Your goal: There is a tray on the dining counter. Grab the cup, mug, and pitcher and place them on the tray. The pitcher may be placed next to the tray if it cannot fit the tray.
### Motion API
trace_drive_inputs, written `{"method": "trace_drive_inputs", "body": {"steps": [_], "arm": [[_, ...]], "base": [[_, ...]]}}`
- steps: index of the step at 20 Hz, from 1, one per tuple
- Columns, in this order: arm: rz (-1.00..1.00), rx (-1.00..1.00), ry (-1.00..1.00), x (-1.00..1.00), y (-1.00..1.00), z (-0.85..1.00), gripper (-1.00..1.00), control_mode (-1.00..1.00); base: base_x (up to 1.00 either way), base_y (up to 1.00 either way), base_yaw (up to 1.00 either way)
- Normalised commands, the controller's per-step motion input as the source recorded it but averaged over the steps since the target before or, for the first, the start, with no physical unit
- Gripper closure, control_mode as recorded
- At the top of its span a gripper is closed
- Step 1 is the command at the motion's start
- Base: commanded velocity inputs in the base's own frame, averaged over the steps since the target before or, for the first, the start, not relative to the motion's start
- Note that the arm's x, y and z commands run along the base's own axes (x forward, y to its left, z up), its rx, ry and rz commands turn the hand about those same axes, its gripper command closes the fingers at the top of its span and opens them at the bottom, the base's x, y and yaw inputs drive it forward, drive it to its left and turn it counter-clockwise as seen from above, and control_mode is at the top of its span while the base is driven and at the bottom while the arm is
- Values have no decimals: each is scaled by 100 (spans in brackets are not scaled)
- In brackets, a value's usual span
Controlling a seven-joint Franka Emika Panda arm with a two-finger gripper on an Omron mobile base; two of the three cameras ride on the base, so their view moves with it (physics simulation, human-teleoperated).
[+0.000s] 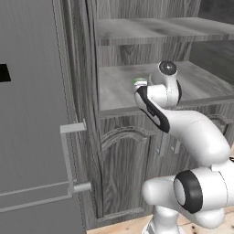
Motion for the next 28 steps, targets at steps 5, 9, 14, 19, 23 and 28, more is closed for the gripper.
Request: {"method": "trace_drive_inputs", "body": {"steps": [5, 9, 14, 19, 23, 28], "arm": [[0, 0, 0, 29, 0, -14, -100, -100], [0, 0, 0, 29, 0, -11, -100, -100], [0, 0, 0, 33, 0, -12, -100, -100], [0, 0, 0, 30, 0, -13, -100, -100], [0, 0, 0, 31, 0, -11, -100, -100], [0, 0, 0, 28, 0, -6, -100, -100]], "base": [[0, 0, 0], [0, 0, 0], [0, 0, 0], [0, 0, 0], [0, 0, 0], [0, 0, 0]]}}
